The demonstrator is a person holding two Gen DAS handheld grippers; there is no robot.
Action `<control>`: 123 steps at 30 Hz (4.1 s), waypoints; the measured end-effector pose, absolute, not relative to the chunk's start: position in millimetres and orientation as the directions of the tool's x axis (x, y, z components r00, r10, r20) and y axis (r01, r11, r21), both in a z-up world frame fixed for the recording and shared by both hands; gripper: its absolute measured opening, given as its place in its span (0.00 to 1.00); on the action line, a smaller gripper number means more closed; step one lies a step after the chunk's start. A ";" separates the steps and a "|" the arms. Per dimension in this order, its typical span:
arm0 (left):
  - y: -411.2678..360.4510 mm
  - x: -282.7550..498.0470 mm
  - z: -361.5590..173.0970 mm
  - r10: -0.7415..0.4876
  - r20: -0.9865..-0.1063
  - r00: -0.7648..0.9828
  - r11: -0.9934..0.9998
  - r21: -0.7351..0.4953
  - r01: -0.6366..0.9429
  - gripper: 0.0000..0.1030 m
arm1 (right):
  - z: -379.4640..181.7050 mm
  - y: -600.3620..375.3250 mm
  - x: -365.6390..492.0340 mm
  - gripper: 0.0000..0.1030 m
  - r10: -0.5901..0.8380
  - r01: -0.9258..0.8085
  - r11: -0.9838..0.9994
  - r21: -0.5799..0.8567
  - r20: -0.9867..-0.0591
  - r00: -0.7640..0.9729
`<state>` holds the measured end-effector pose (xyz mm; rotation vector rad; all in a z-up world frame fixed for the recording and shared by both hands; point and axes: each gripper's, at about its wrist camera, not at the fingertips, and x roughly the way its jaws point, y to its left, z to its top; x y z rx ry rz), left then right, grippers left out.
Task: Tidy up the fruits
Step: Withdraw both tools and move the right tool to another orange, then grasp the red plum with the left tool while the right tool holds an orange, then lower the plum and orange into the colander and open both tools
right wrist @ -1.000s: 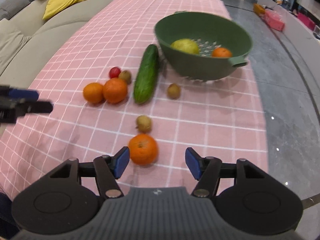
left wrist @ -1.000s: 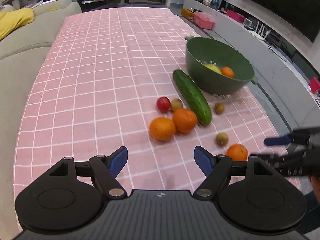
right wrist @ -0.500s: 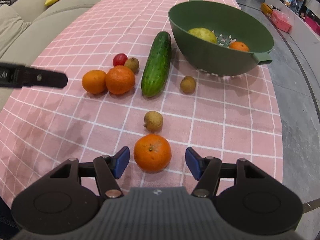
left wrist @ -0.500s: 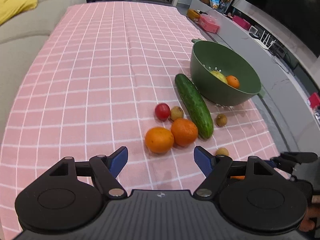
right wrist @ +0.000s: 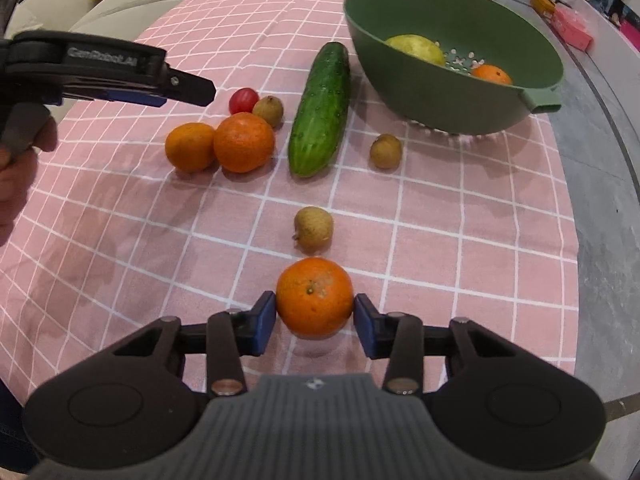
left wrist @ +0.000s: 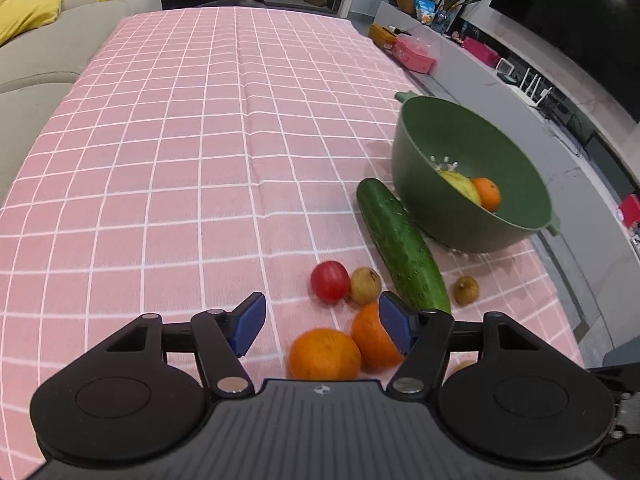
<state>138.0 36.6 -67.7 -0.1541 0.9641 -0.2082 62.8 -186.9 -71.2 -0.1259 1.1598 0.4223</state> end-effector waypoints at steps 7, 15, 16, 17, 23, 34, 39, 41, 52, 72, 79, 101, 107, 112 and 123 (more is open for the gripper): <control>32.8 160.4 -81.3 -0.238 -0.813 0.532 0.971 -0.214 0.106 0.68 | -71.1 -197.5 70.5 0.38 0.260 -0.339 0.930 0.144 -0.909 0.326; 28.5 169.2 -92.0 -0.218 -0.835 0.505 0.976 -0.179 0.126 0.62 | -70.4 -198.8 75.7 0.38 0.282 -0.328 0.929 0.174 -0.906 0.316; 27.9 169.7 -92.7 -0.223 -0.834 0.504 0.975 -0.183 0.128 0.61 | -70.0 -198.6 75.9 0.38 0.284 -0.327 0.928 0.177 -0.905 0.316; 27.3 170.3 -93.4 -0.227 -0.833 0.504 0.974 -0.187 0.130 0.61 | -69.7 -198.2 75.8 0.39 0.286 -0.327 0.928 0.179 -0.905 0.315; 25.3 175.7 -98.9 -0.248 -0.837 0.488 0.969 -0.209 0.134 0.60 | -69.1 -196.7 74.8 0.39 0.294 -0.330 0.925 0.188 -0.904 0.309; 14.8 178.3 -99.6 -0.280 -0.828 0.486 0.958 -0.207 0.198 0.29 | -69.6 -197.7 75.8 0.39 0.289 -0.326 0.927 0.184 -0.907 0.307; 15.6 178.7 -99.4 -0.290 -0.828 0.480 0.955 -0.221 0.196 0.29 | -69.7 -197.5 75.8 0.39 0.288 -0.327 0.927 0.184 -0.907 0.307; 16.8 178.6 -99.3 -0.291 -0.828 0.479 0.955 -0.227 0.190 0.29 | -69.6 -197.3 76.0 0.39 0.288 -0.328 0.927 0.183 -0.907 0.307; 21.4 175.9 -92.7 -0.288 -0.822 0.491 0.957 -0.231 0.174 0.29 | -68.9 -197.3 75.8 0.39 0.290 -0.327 0.927 0.185 -0.906 0.310; 40.4 123.7 -39.8 -0.237 -0.805 0.544 0.971 -0.199 0.130 0.29 | -37.9 -221.0 87.6 0.38 0.314 -0.278 0.935 0.218 -0.873 0.372; 44.1 94.5 -19.9 -0.219 -0.812 0.541 0.976 -0.183 0.120 0.29 | -22.1 -239.9 94.6 0.38 0.319 -0.236 0.942 0.239 -0.856 0.407; -3.9 153.6 56.0 -0.222 -0.766 0.603 0.970 -0.112 0.214 0.29 | 51.3 -282.1 182.9 0.38 0.374 -0.192 0.927 0.321 -0.769 0.518; -43.2 190.8 44.3 -0.248 -0.778 0.578 0.954 -0.092 0.285 0.29 | 37.6 -280.7 216.8 0.38 0.377 -0.186 0.926 0.328 -0.782 0.496; -69.5 224.4 22.2 -0.260 -0.801 0.540 0.940 -0.081 0.333 0.29 | 18.6 -282.6 243.6 0.38 0.366 -0.155 0.930 0.333 -0.805 0.466; -103.8 303.6 -18.9 -0.238 -0.875 0.423 0.912 -0.051 0.408 0.29 | -33.1 -260.2 259.1 0.38 0.328 -0.226 0.938 0.263 -0.884 0.334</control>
